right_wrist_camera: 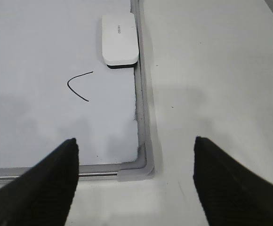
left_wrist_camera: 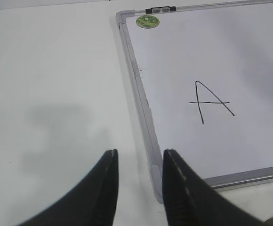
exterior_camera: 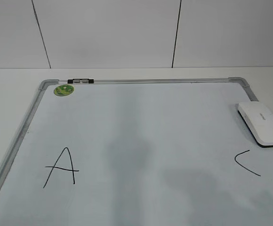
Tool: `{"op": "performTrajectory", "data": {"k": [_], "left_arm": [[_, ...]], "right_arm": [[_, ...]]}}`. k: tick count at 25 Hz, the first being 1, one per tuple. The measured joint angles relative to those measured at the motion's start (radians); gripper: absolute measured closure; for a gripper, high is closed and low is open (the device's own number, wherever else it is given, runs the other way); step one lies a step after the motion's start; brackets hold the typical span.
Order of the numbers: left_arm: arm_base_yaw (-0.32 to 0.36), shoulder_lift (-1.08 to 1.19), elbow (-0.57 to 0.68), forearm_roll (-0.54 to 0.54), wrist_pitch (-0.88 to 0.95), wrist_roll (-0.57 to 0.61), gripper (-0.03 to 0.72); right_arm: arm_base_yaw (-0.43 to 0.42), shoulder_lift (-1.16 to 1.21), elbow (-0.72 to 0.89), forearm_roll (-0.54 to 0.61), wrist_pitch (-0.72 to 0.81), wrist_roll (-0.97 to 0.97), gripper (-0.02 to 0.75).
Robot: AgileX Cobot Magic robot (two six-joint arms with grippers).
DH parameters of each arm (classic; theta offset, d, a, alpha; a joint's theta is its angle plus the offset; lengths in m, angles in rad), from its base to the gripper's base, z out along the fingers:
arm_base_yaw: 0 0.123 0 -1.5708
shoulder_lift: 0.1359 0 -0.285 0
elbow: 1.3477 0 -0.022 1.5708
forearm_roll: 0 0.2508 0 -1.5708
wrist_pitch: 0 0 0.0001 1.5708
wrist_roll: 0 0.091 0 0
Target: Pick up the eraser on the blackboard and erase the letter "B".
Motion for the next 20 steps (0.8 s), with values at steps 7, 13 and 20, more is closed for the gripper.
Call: {"op": "performTrajectory", "data": {"k": [7,13,20], "left_arm": [[0.000,0.000,0.000,0.000,0.000,0.000,0.444],[0.000,0.000,0.000,0.000,0.000,0.000,0.444],[0.000,0.000,0.000,0.000,0.000,0.000,0.444]], "right_arm": [[0.000,0.000,0.000,0.000,0.000,0.000,0.153],[0.000,0.000,0.000,0.000,0.000,0.000,0.153],[0.000,0.000,0.000,0.000,0.000,0.000,0.153]]}}
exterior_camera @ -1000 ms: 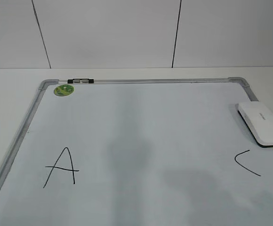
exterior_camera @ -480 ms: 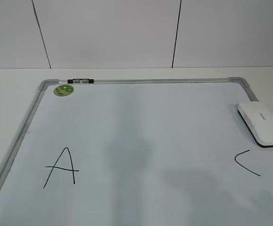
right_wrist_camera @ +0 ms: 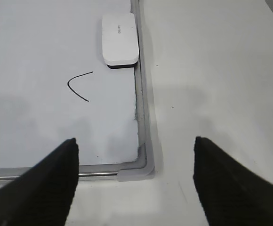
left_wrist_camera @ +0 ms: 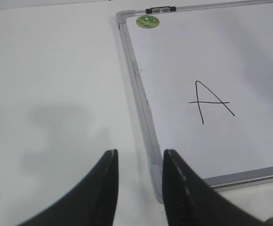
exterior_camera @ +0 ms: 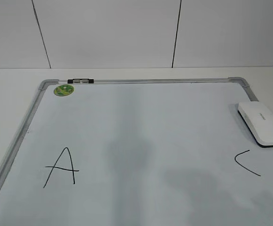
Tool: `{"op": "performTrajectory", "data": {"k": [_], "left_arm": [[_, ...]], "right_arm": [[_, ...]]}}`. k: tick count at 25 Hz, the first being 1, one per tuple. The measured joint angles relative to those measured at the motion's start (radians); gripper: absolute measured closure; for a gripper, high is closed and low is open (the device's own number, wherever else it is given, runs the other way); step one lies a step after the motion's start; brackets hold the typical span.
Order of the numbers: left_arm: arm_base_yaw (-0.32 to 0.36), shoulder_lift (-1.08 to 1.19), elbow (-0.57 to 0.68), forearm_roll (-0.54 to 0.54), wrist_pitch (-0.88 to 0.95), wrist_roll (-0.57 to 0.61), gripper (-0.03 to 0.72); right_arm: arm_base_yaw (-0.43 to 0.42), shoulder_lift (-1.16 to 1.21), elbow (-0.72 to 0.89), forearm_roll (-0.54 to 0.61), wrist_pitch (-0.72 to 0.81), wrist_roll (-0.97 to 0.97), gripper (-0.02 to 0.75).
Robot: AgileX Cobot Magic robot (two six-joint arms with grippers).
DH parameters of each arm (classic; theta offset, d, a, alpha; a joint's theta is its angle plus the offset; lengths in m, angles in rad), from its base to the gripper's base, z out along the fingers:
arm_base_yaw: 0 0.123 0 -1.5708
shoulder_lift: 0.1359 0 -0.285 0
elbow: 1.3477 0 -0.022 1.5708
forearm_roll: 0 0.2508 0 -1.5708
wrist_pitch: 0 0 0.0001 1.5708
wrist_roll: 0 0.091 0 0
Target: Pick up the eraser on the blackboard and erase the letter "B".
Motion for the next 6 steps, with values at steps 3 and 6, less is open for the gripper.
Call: {"op": "performTrajectory", "data": {"k": [3,6], "left_arm": [[0.000,0.000,0.000,0.000,0.000,0.000,0.444],[0.000,0.000,0.000,0.000,0.000,0.000,0.444]], "right_arm": [[0.000,0.000,0.000,0.000,0.000,0.002,0.153],[0.000,0.000,0.000,0.000,0.000,0.002,0.153]]}}
